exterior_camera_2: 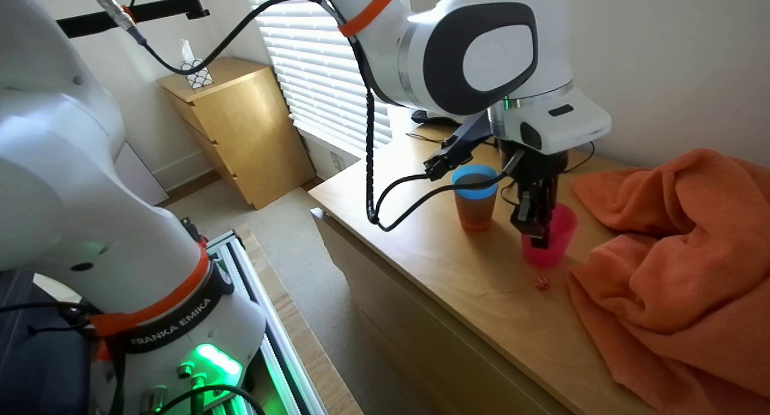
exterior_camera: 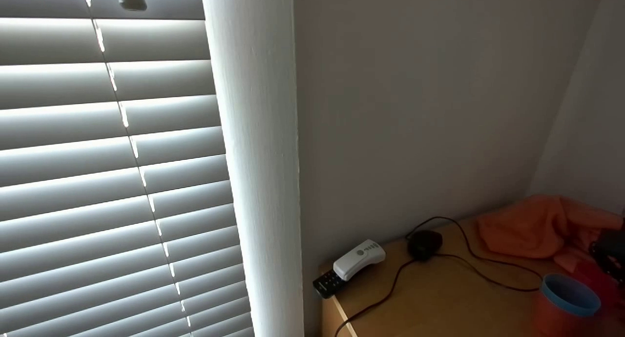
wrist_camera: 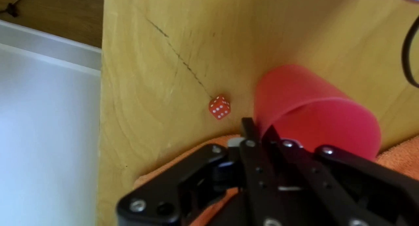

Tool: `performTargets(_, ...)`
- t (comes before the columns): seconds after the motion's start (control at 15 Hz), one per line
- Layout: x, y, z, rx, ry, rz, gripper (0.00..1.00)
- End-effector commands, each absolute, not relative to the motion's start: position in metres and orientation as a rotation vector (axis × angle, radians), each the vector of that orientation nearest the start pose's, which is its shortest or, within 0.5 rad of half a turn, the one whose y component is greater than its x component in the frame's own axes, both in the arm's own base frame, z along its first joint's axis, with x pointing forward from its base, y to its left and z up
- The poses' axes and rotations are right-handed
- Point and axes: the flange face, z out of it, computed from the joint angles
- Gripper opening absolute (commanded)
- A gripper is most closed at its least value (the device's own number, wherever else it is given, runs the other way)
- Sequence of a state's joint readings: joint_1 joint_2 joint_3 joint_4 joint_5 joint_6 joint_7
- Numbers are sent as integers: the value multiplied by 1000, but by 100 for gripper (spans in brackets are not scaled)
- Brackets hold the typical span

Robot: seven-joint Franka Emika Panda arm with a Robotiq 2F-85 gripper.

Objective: Stack the cups together.

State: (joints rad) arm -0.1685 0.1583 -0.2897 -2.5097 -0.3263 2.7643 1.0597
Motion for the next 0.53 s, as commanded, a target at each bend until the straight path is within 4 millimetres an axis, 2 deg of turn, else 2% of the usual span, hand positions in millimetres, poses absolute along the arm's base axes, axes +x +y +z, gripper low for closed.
performTargets(0.0, 435, -201, 235, -2652, 1885, -299, 1)
performTargets(0.27, 436, -193, 248, -2652, 1868, -328, 1)
performTargets(0.47, 439, -174, 279, -2690, 1793, -416, 1)
